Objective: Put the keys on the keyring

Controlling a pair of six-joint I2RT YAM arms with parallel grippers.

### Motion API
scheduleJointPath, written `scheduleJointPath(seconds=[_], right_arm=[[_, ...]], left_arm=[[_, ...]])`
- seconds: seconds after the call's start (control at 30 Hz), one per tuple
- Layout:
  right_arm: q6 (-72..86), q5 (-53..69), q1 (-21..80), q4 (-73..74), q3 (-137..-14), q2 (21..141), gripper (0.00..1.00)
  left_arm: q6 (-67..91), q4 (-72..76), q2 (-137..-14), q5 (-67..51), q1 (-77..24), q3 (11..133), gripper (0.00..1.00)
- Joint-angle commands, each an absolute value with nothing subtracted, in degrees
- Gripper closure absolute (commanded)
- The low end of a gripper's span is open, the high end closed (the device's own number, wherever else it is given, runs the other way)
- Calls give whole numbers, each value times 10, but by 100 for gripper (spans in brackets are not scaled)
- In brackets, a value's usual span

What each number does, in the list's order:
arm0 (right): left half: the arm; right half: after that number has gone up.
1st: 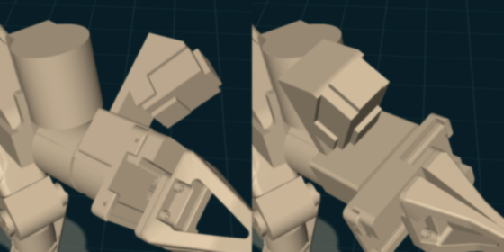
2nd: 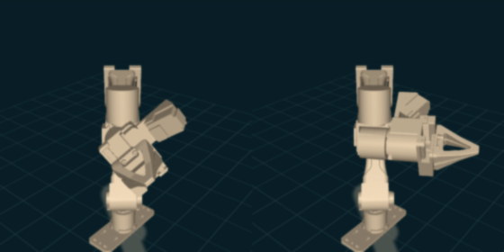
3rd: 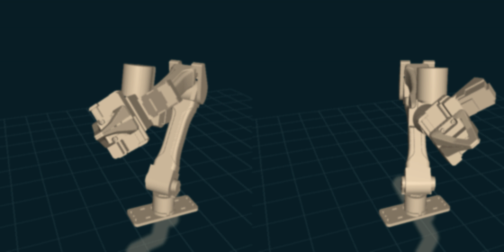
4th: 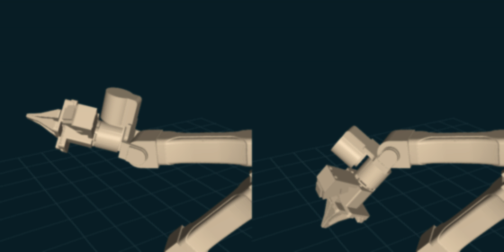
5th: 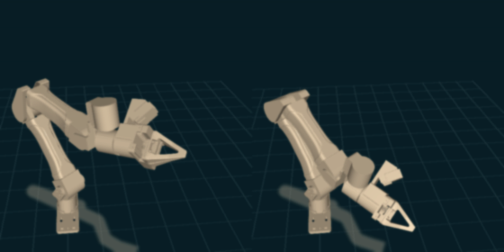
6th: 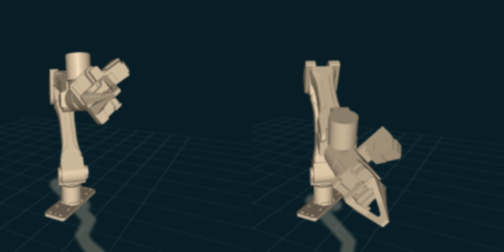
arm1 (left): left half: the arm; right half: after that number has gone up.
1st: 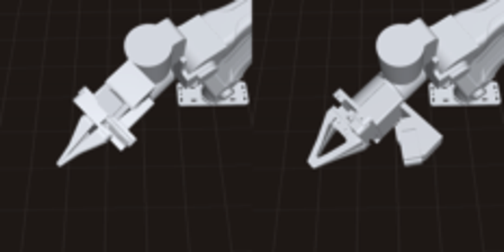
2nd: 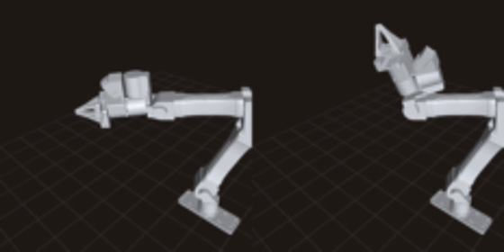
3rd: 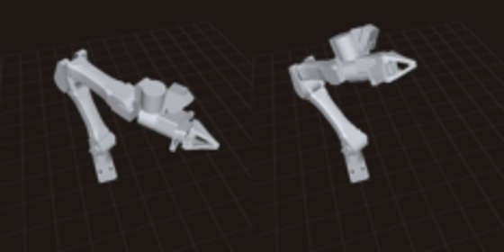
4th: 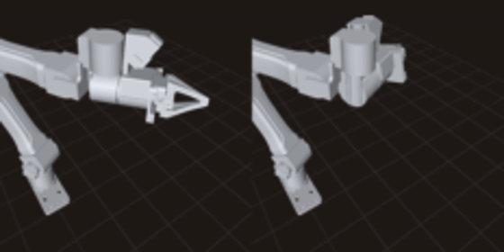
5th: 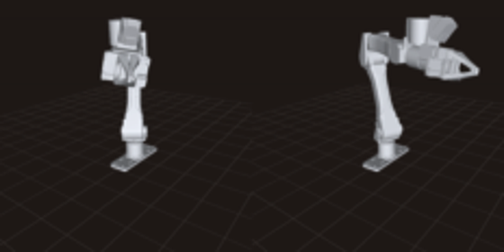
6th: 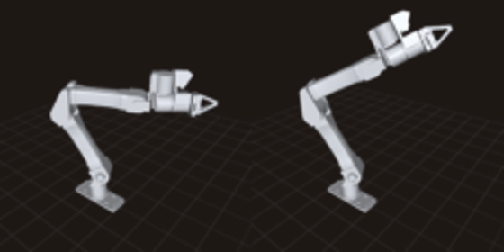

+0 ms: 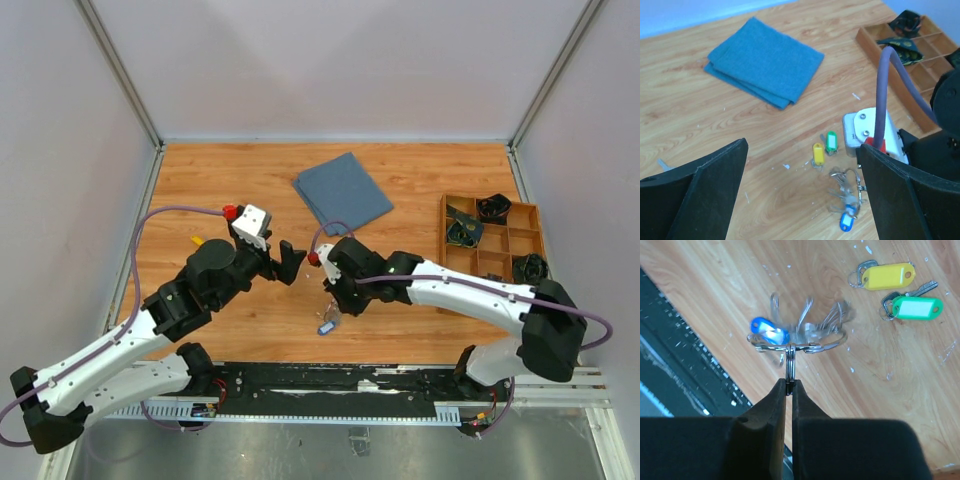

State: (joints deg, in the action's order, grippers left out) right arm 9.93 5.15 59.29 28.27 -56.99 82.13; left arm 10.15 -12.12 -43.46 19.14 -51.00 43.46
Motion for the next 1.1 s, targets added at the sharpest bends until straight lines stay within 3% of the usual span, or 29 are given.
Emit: scheduleJointPath(seconds=[0.0, 0.2, 0.73, 1.07], right_arm=[[36, 110, 570, 389, -625, 772, 100], [6, 197, 520, 489, -714, 735, 100], [-7, 265, 476, 654, -921, 736, 100], [30, 298, 473, 679, -967, 739, 100]], left_arm=[[49, -75, -409, 139, -506, 438, 1], [30, -45, -398, 77, -522, 439, 4], [-124, -34, -445, 162, -686, 531, 6], [-233, -20, -472, 215, -792, 546, 6]])
